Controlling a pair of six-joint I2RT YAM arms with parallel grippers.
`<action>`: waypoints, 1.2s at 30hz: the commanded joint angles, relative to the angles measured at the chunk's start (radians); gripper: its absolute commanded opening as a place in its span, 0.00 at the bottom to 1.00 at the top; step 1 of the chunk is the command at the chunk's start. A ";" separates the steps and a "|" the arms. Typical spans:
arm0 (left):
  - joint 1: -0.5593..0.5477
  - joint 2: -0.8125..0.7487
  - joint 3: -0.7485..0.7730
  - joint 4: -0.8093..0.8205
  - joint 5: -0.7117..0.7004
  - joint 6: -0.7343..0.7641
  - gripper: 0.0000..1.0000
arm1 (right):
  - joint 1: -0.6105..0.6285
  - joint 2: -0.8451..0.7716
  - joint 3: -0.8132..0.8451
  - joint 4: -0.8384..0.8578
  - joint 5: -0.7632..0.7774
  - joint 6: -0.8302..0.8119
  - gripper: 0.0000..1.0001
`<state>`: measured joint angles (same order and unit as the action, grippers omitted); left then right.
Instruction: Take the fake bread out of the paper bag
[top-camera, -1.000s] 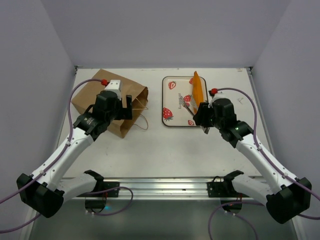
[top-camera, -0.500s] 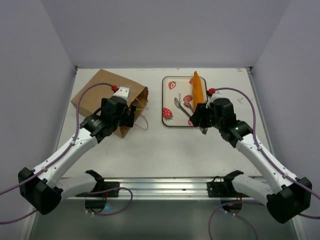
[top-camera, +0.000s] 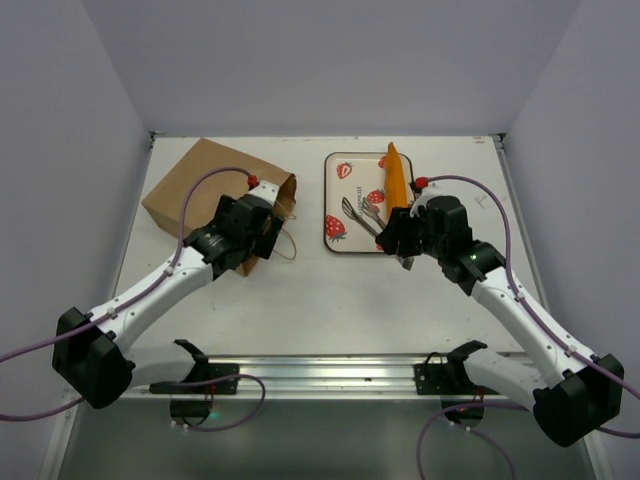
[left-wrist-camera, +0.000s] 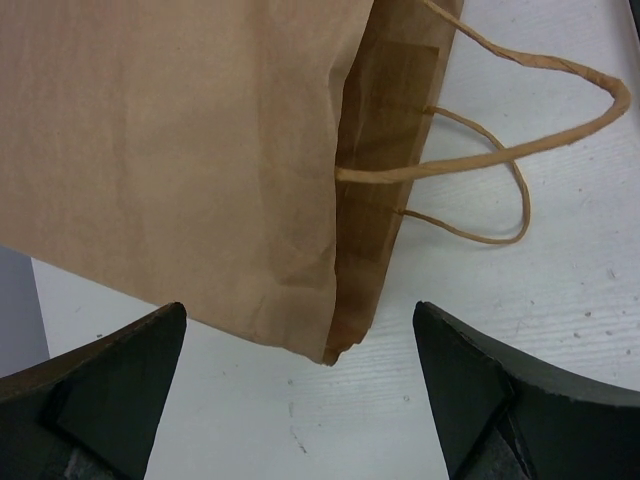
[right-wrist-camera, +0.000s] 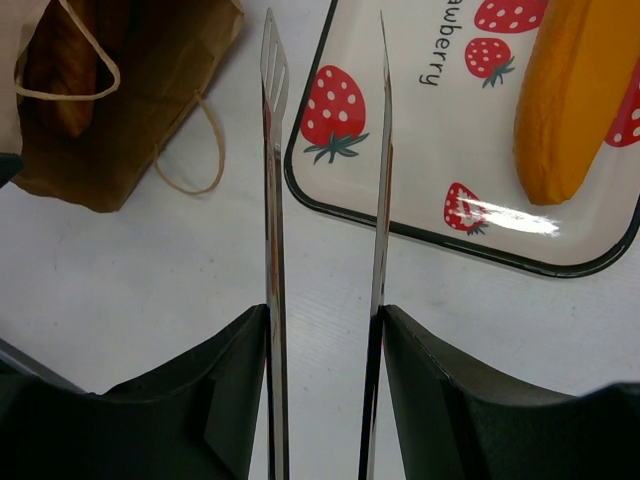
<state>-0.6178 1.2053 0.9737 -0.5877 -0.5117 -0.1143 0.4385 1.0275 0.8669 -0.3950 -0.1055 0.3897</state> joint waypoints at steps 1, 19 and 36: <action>-0.005 0.063 0.074 0.061 -0.059 0.027 1.00 | 0.005 0.002 0.037 0.048 -0.042 0.002 0.53; -0.030 0.275 0.118 0.201 -0.324 -0.084 0.76 | 0.003 -0.010 0.052 0.008 -0.063 -0.022 0.53; -0.031 0.295 0.143 0.264 -0.393 -0.079 0.28 | 0.005 -0.023 0.017 0.016 -0.085 -0.018 0.52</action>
<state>-0.6430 1.5745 1.1187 -0.4099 -0.8600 -0.1730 0.4385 1.0157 0.8696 -0.4046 -0.1532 0.3805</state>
